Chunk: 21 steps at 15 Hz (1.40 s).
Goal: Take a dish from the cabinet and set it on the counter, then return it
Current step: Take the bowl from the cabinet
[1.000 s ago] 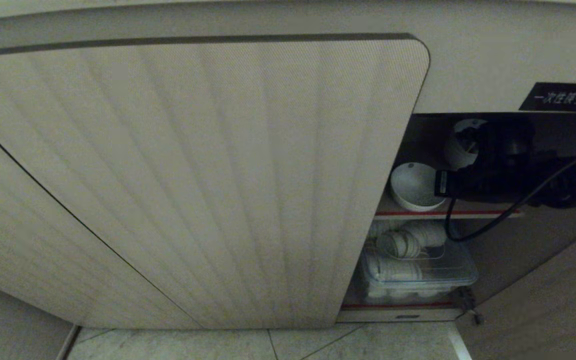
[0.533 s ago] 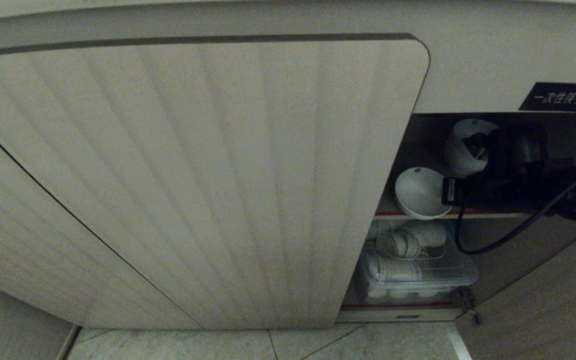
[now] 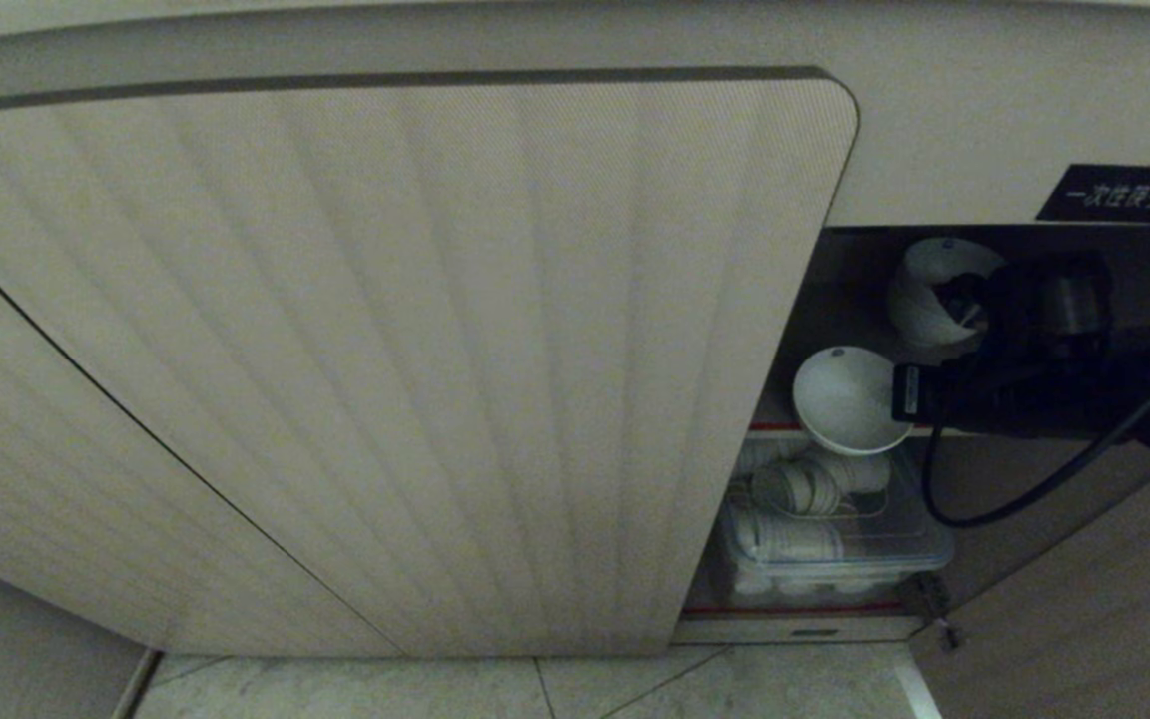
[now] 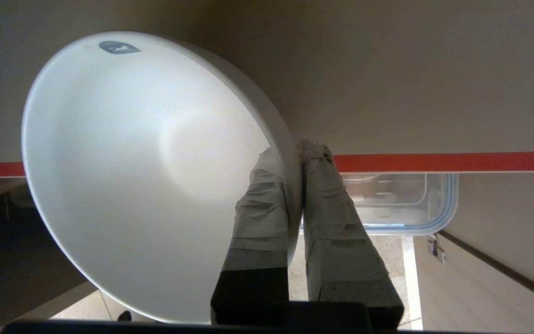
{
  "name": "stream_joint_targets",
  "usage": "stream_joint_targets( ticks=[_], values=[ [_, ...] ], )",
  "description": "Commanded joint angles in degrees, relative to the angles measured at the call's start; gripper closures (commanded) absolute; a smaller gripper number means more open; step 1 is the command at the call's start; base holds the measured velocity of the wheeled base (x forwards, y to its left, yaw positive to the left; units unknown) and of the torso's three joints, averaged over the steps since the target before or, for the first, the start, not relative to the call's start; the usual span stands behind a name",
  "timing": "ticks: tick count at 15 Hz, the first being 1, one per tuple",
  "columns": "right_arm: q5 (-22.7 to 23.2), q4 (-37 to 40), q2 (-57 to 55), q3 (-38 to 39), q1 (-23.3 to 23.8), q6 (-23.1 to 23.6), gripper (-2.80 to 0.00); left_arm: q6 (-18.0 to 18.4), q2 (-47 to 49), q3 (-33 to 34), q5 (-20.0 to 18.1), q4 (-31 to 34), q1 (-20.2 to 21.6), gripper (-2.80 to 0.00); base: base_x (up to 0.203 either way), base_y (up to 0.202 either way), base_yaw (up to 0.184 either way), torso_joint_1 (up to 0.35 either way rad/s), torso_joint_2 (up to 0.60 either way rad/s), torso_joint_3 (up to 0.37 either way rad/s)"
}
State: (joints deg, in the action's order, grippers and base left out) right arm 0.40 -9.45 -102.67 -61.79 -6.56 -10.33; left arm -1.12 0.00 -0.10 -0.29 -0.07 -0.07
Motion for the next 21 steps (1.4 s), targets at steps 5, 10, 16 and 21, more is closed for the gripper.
stream_joint_targets(
  ticks=[5,10,16,21],
  values=[
    [0.0,0.0,1.0,-0.1,0.0,-0.1,0.00,0.0,0.0,0.0,0.0,0.0,0.1,0.00,0.000,0.000,0.000,0.000,0.00,0.000],
    [0.3,0.7,2.6,0.1,0.0,-0.3,0.00,0.0,0.0,0.0,-0.1,0.0,0.0,0.00,0.000,0.000,0.000,0.000,0.00,0.000],
    [0.3,0.7,4.6,2.9,0.0,-0.4,0.00,0.0,0.0,0.0,0.0,0.0,0.0,0.00,0.000,0.000,0.000,0.000,0.00,0.000],
    [0.4,0.7,7.4,6.6,0.0,-0.4,0.00,0.0,0.0,0.0,0.0,0.0,0.1,0.00,0.000,0.000,0.000,0.000,0.00,0.000]
  ],
)
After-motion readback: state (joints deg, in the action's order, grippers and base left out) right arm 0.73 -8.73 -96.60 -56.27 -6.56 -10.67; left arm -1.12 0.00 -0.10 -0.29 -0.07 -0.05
